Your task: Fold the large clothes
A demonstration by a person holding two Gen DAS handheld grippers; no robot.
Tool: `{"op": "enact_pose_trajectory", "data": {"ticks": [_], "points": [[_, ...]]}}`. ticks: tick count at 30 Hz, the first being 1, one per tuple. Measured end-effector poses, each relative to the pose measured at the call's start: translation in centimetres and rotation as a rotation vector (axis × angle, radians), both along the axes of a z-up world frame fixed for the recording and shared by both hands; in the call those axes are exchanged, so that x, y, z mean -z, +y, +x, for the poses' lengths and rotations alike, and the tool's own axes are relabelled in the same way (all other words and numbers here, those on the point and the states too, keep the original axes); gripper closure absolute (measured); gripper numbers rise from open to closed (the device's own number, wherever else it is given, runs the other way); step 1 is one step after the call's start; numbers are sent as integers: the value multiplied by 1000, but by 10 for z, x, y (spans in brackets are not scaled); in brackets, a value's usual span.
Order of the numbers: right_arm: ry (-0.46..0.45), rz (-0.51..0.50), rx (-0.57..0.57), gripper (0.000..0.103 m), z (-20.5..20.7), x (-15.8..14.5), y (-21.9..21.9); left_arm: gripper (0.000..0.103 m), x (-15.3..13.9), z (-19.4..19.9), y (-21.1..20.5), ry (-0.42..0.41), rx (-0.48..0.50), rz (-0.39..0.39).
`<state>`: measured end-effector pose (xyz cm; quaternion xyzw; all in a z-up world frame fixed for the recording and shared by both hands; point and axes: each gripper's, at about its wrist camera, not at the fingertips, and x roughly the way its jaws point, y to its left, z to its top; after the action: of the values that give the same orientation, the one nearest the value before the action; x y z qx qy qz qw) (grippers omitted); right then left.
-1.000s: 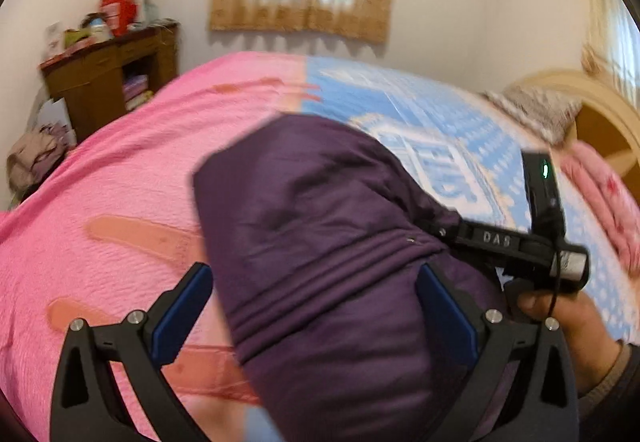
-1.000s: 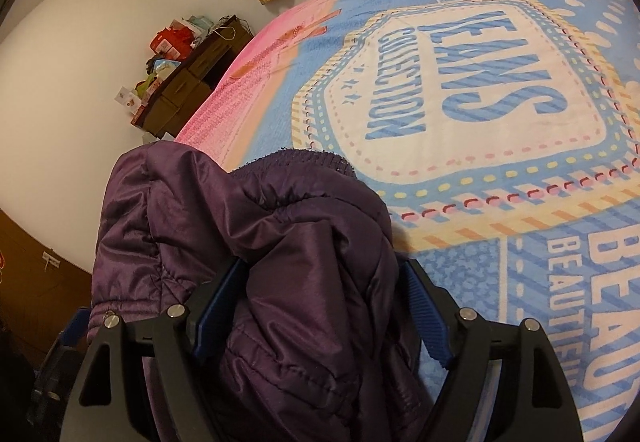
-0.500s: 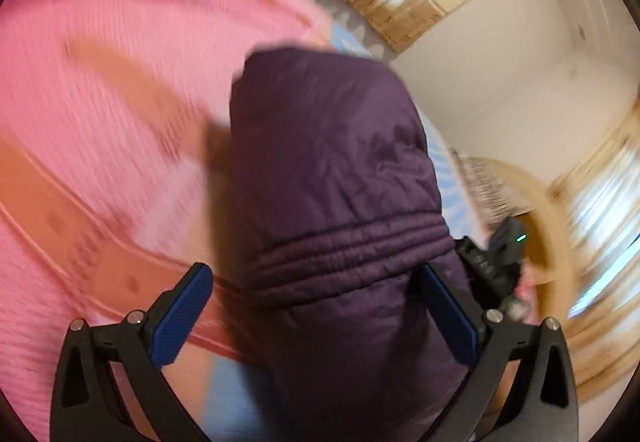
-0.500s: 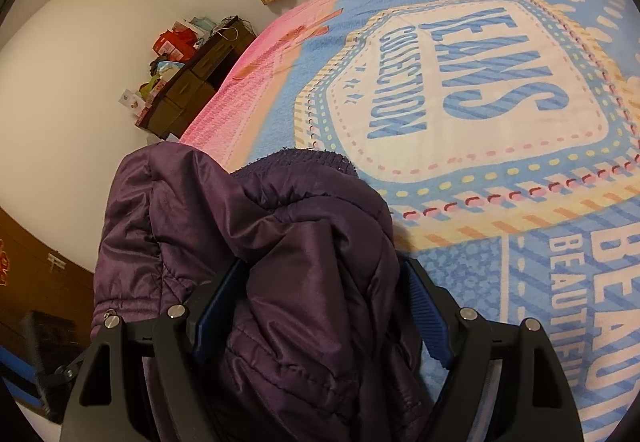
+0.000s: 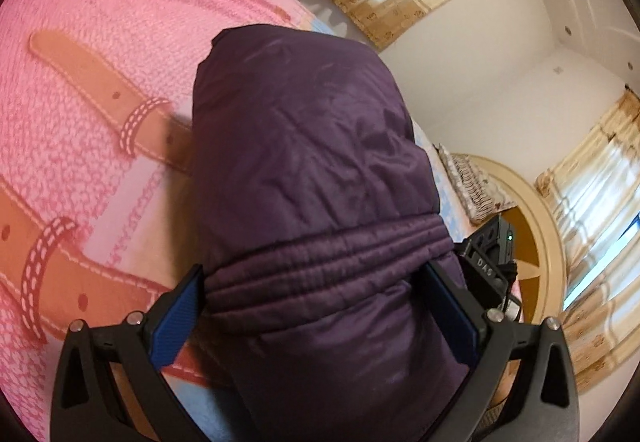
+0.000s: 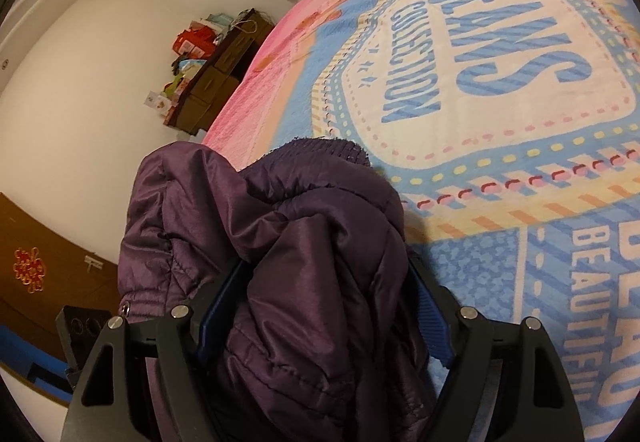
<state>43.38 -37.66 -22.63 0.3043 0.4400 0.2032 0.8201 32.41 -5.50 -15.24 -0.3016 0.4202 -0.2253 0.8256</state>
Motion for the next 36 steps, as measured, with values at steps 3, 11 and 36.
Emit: {"op": "enact_pose_trajectory", "data": {"ticks": [3,11,36], "points": [[-7,21,-13,27,-1,2,-3,0,-7,7,-12,-25,9,29],[-37,41,-6,35,-12,1,-4,0,-14,14,-21,-49,39,56],[-159,147,-26,59,-72,-23,13,12,-66,-17,-25,-193,92,229]]}}
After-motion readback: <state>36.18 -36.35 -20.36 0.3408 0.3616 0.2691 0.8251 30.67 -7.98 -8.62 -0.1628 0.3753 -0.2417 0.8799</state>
